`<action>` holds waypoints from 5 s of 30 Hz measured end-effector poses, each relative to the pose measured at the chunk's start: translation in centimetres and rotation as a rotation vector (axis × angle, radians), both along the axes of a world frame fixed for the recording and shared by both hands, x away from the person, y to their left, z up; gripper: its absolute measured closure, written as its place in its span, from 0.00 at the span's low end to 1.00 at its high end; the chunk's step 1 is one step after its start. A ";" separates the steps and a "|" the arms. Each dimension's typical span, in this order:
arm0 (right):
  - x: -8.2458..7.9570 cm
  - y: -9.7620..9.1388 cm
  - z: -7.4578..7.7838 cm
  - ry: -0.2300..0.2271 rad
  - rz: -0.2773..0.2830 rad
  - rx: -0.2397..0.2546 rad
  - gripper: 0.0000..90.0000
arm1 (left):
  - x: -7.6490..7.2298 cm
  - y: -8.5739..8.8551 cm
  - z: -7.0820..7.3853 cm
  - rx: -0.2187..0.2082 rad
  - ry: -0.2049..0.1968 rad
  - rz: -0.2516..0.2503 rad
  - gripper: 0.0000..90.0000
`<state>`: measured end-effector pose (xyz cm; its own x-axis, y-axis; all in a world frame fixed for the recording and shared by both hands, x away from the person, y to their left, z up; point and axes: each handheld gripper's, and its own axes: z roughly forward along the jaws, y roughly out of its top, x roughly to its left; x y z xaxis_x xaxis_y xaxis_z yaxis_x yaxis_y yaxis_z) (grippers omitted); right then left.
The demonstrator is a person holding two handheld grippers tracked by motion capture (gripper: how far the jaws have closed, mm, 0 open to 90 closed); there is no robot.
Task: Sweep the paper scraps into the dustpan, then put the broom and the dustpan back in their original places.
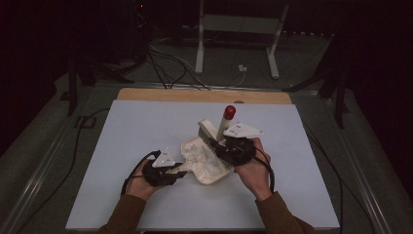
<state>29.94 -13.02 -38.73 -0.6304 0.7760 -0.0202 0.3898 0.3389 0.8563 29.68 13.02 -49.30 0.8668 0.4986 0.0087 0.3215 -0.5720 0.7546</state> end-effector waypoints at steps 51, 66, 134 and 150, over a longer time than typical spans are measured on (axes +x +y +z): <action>3.4 -7.2 -4.9 0.049 0.024 -0.083 0.74 | -0.8 5.4 1.6 -0.068 -0.019 0.350 0.74; 3.0 -10.9 -5.6 0.095 0.042 -0.089 0.74 | -1.1 7.4 2.4 -0.104 -0.037 0.458 0.74; 0.1 -17.8 -3.2 0.181 0.258 0.083 0.79 | -3.4 7.9 1.9 -0.125 -0.068 0.753 0.74; 1.8 -17.9 -3.7 0.380 0.413 0.008 0.78 | -3.1 7.9 1.6 -0.115 -0.059 0.762 0.74</action>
